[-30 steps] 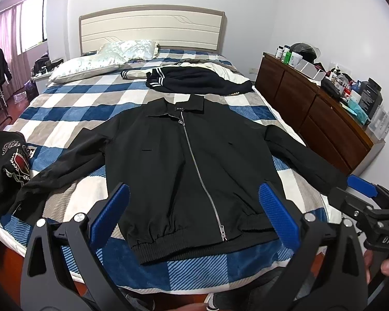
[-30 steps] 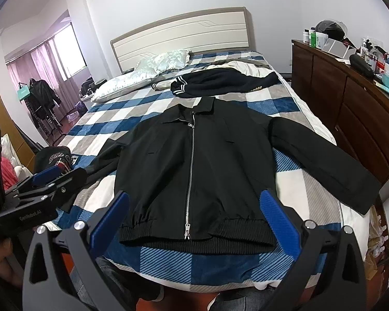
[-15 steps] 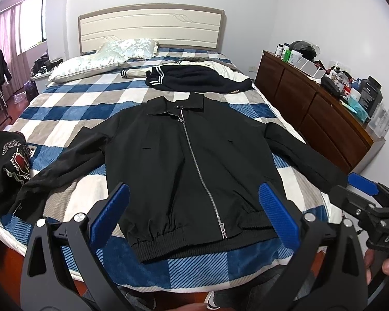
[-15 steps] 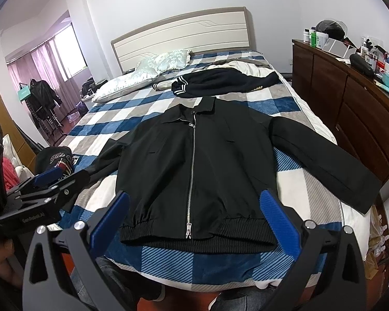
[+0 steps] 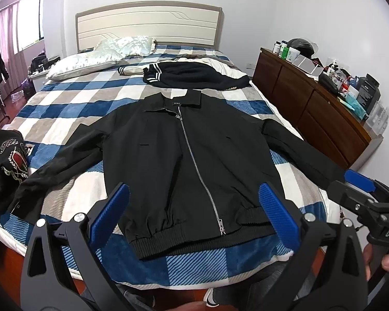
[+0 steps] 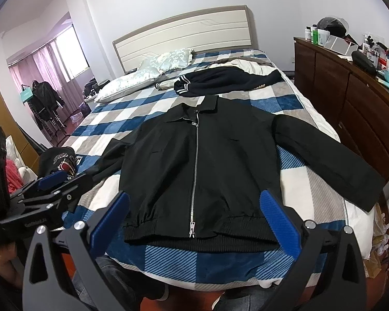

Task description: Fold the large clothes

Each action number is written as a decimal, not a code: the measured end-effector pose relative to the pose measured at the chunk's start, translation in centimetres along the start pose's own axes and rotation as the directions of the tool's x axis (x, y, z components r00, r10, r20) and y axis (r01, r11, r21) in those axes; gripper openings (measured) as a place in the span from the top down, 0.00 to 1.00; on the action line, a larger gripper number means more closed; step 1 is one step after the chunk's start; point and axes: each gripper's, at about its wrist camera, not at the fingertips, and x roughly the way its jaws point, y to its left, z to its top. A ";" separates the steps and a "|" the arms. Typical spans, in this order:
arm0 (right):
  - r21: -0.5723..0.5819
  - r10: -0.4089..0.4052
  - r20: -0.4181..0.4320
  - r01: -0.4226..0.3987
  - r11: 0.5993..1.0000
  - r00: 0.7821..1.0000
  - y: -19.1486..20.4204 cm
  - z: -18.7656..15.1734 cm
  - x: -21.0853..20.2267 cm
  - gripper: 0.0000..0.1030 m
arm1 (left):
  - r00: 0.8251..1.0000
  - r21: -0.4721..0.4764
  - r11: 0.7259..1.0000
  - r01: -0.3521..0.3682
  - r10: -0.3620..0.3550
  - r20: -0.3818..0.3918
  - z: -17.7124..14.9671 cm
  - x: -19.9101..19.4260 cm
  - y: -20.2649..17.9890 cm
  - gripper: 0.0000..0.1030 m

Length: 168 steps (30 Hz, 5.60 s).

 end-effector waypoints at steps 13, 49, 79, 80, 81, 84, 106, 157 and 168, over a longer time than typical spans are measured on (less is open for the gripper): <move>0.019 0.013 -0.006 -0.013 1.000 1.000 -0.6 0.2 0.5 0.04 | 1.000 0.002 1.000 0.015 -0.015 0.004 0.2 -0.1 0.0 0.05; 0.646 0.005 -0.039 0.021 0.763 0.999 -30.5 -11.3 9.1 0.04 | 0.982 0.140 0.972 0.187 -0.186 -0.019 -6.9 11.3 -2.9 0.05; 0.897 -0.204 0.035 0.059 0.438 0.978 -47.8 -8.2 14.9 0.73 | 0.963 0.135 0.954 0.268 -0.265 -0.041 -7.3 21.1 0.2 0.05; 0.899 -0.214 0.043 0.056 0.435 0.976 -47.9 -8.1 14.6 0.78 | 0.964 0.155 0.952 0.266 -0.262 -0.048 -7.6 20.9 0.6 0.05; 0.891 -0.231 0.036 0.074 0.448 0.972 -47.7 -7.5 14.1 0.81 | 0.964 0.165 0.950 0.264 -0.259 -0.052 -7.7 20.7 0.9 0.05; 0.814 -0.325 0.003 0.187 0.550 0.946 -45.7 -4.4 12.8 0.85 | 0.961 0.164 0.947 0.275 -0.264 -0.085 -8.5 20.5 3.1 0.05; -0.366 -0.220 0.154 0.262 0.893 0.963 -5.2 16.9 21.6 0.91 | 0.833 -0.072 0.842 0.534 -0.539 -0.125 -8.1 18.1 6.4 0.05; -0.222 0.137 -0.445 -0.257 0.941 0.885 10.3 5.2 40.9 0.98 | 0.861 -0.024 0.864 0.503 -0.504 -0.076 -9.2 17.1 9.1 0.05; -0.379 0.039 -0.500 -0.259 0.888 0.865 15.1 1.0 44.5 0.97 | 0.835 -0.014 0.839 0.544 -0.543 -0.086 -8.8 17.4 9.1 0.05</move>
